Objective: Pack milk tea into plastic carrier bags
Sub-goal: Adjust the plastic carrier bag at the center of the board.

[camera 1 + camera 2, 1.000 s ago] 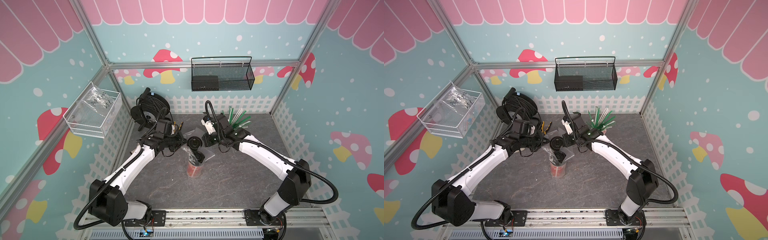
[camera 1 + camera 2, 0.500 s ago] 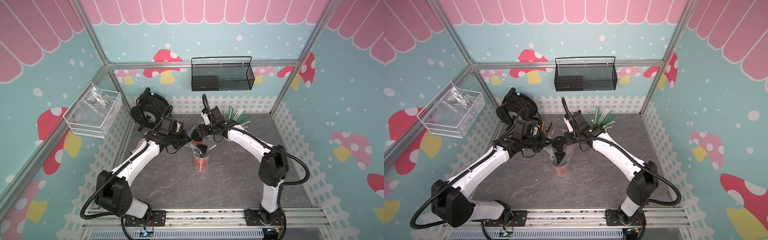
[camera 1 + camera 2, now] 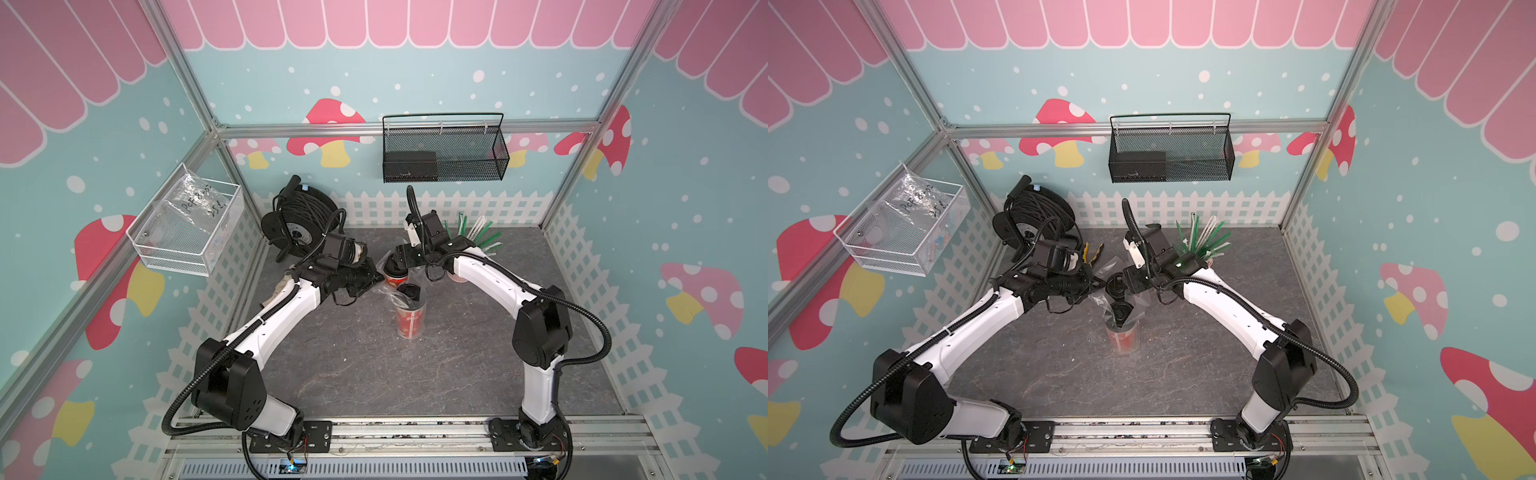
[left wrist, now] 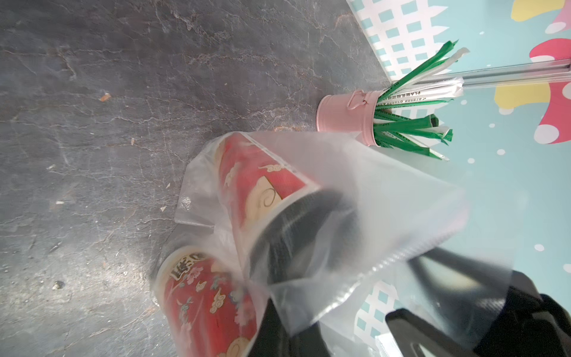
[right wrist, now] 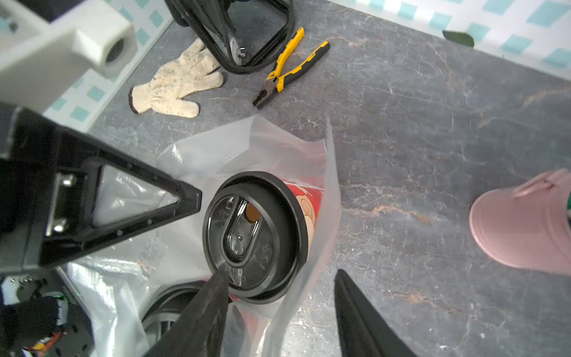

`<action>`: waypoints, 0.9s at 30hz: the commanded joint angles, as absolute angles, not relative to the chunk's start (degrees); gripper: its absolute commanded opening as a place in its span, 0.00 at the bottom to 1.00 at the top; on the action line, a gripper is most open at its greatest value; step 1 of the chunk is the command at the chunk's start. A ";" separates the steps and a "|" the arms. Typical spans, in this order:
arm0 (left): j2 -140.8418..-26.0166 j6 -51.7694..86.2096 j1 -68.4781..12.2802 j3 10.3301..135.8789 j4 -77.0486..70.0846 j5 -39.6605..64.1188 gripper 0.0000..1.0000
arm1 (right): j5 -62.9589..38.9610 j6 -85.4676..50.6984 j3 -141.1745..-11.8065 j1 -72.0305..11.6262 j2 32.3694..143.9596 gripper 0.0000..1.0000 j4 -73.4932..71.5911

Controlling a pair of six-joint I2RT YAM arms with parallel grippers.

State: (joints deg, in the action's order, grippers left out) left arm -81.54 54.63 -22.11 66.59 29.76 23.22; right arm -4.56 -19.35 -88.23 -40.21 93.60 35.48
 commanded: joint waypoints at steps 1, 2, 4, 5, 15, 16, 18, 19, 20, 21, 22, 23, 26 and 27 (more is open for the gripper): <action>-81.54 53.61 -21.64 67.77 29.14 23.68 0.00 | -5.62 -18.05 -87.71 -40.52 95.02 0.67 33.48; -81.64 53.61 -21.68 67.86 29.10 23.81 0.00 | -5.39 -17.93 -87.87 -40.52 95.33 0.70 33.57; -81.77 53.62 -21.64 67.97 29.16 23.81 0.00 | -4.65 -17.69 -87.84 -40.54 95.81 0.73 33.43; -81.74 53.61 -21.60 67.98 29.09 23.70 0.00 | -4.20 -17.54 -88.04 -40.53 96.21 0.75 33.57; -81.74 53.11 -21.58 68.12 29.09 23.84 0.00 | -0.89 -17.86 -92.80 -40.52 103.14 0.85 34.92; -81.74 53.01 -21.54 68.12 29.09 23.89 0.00 | -0.70 -18.22 -93.34 -40.51 103.58 0.85 34.78; -82.04 52.75 -21.55 68.12 29.09 24.22 0.00 | -0.58 -18.66 -94.38 -40.43 104.22 0.85 34.64; -82.09 52.61 -21.58 68.21 29.09 24.27 0.00 | -0.30 -19.01 -94.85 -40.47 104.55 0.85 34.62; -82.26 52.56 -21.57 68.24 29.09 24.48 0.00 | -0.18 -19.32 -95.37 -40.35 104.95 0.84 34.63; -82.48 52.49 -21.53 68.23 29.09 24.57 0.00 | -0.18 -19.63 -95.82 -40.26 105.47 0.84 34.63; -82.58 52.41 -21.61 68.34 29.09 24.66 0.00 | -0.18 -19.76 -96.25 -40.17 105.87 0.83 34.71; -82.66 52.31 -21.60 68.37 29.15 24.78 0.00 | -0.25 -19.91 -96.57 -40.10 106.23 0.83 34.72; -82.79 51.91 -21.56 68.79 29.42 24.75 0.00 | -1.92 -20.12 -97.03 -40.08 106.39 0.82 34.41; -82.90 51.77 -21.54 69.03 29.53 24.78 0.00 | -2.45 -20.30 -96.90 -40.08 106.14 0.82 33.92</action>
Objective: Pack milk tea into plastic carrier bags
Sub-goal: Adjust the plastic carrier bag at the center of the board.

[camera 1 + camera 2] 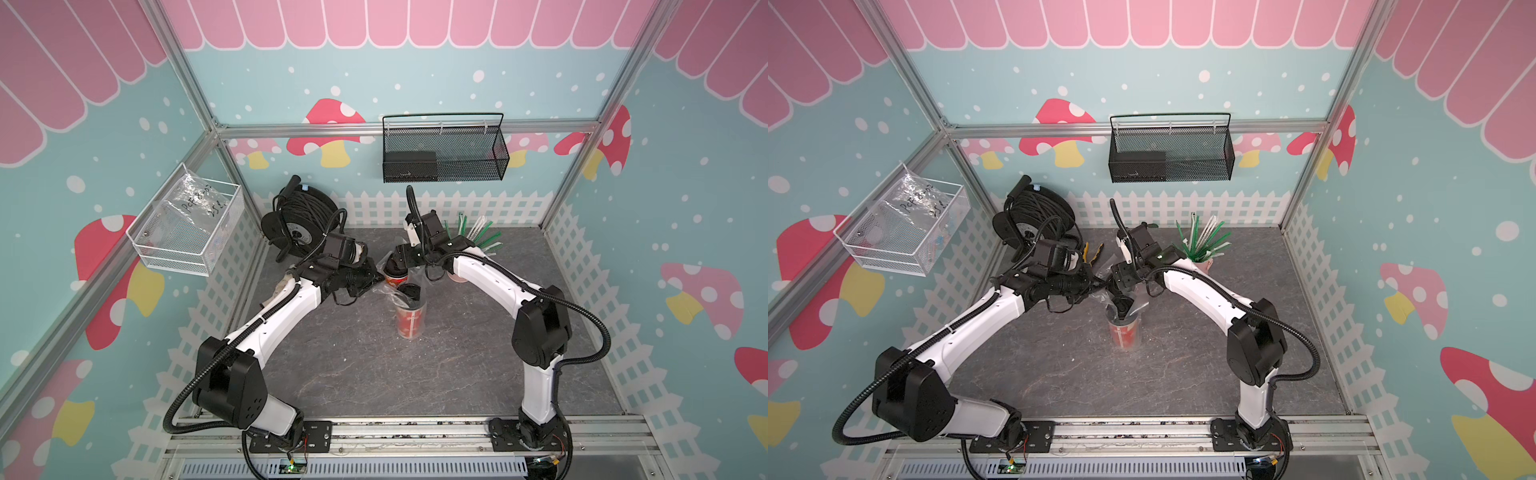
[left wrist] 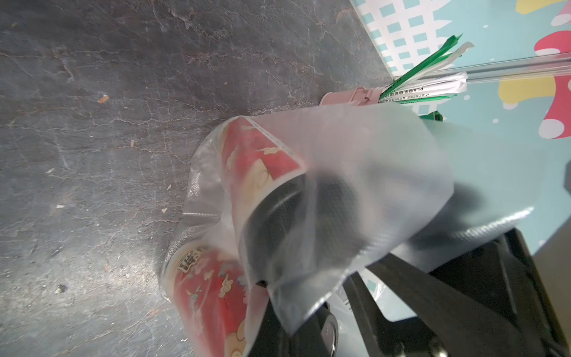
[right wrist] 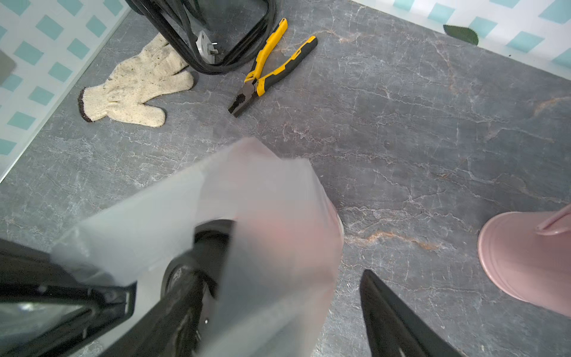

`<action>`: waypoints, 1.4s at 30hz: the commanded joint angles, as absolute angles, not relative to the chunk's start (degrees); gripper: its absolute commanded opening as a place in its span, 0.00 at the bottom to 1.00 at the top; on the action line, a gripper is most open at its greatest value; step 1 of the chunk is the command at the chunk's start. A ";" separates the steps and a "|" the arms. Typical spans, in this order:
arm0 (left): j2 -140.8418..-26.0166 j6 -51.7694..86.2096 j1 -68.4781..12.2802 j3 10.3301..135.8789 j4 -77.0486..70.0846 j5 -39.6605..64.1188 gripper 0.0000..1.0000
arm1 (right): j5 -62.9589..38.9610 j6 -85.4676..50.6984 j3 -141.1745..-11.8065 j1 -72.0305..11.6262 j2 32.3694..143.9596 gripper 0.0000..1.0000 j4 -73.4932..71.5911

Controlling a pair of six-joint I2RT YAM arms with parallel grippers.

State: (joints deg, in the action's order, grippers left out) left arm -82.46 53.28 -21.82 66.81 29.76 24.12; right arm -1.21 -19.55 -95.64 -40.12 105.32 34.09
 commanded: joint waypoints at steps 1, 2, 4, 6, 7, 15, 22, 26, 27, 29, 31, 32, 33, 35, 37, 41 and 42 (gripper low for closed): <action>-82.95 51.62 -21.58 69.23 29.76 24.78 0.00 | -2.82 -20.43 -96.65 -40.12 105.85 0.81 33.36; -83.19 51.55 -21.61 69.44 29.90 24.86 0.00 | -2.62 -20.48 -96.51 -40.08 105.65 0.82 32.65; -83.32 51.48 -21.59 69.76 30.06 24.85 0.00 | -1.90 -20.39 -96.88 -39.71 106.25 0.82 32.26; -83.42 51.43 -21.53 70.04 30.19 24.87 0.00 | -2.17 -20.54 -97.29 -38.91 107.49 0.81 32.30; -83.42 51.48 -21.55 70.11 30.17 24.87 0.00 | -2.03 -20.71 -97.30 -38.68 107.89 0.81 32.26; -83.51 51.20 -21.57 70.37 30.50 24.67 0.00 | -0.87 -21.36 -97.33 -37.56 108.36 0.77 32.44; -84.44 51.11 -21.58 71.34 30.54 25.04 0.00 | -1.13 -22.75 -98.85 -35.94 108.37 0.75 32.25; -84.90 51.07 -21.58 72.13 30.50 25.29 0.00 | -1.09 -23.88 -99.79 -34.70 111.71 0.74 31.64; -84.97 50.99 -21.59 72.31 30.56 25.38 0.00 | -1.08 -24.12 -99.99 -34.44 112.26 0.74 31.63; -85.17 50.86 -21.54 72.75 30.50 25.48 0.00 | -1.16 -24.52 -100.66 -34.09 113.47 0.74 31.71; -85.47 50.57 -21.53 73.08 30.80 25.58 0.00 | -1.50 -24.76 -101.14 -33.84 114.15 0.74 31.73; -85.68 50.45 -21.56 73.19 30.93 25.61 0.00 | -1.31 -25.03 -101.24 -33.79 114.41 0.74 31.73; -85.78 50.29 -21.54 73.22 31.03 25.64 0.00 | -1.36 -25.05 -101.48 -33.76 114.73 0.75 31.73; -86.19 50.19 -21.56 73.33 31.24 25.65 0.00 | -1.16 -24.96 -102.12 -33.68 115.22 0.76 32.08; -86.47 50.19 -21.48 73.41 31.21 25.74 0.00 | -1.62 -24.70 -102.30 -33.75 115.15 0.76 32.25; -86.48 50.10 -21.34 73.30 31.29 25.66 0.00 | -1.94 -24.31 -100.92 -33.89 112.17 0.78 32.21; -86.47 50.10 -21.23 73.22 31.28 25.64 0.00 | -2.06 -24.35 -100.17 -33.93 111.06 0.78 31.77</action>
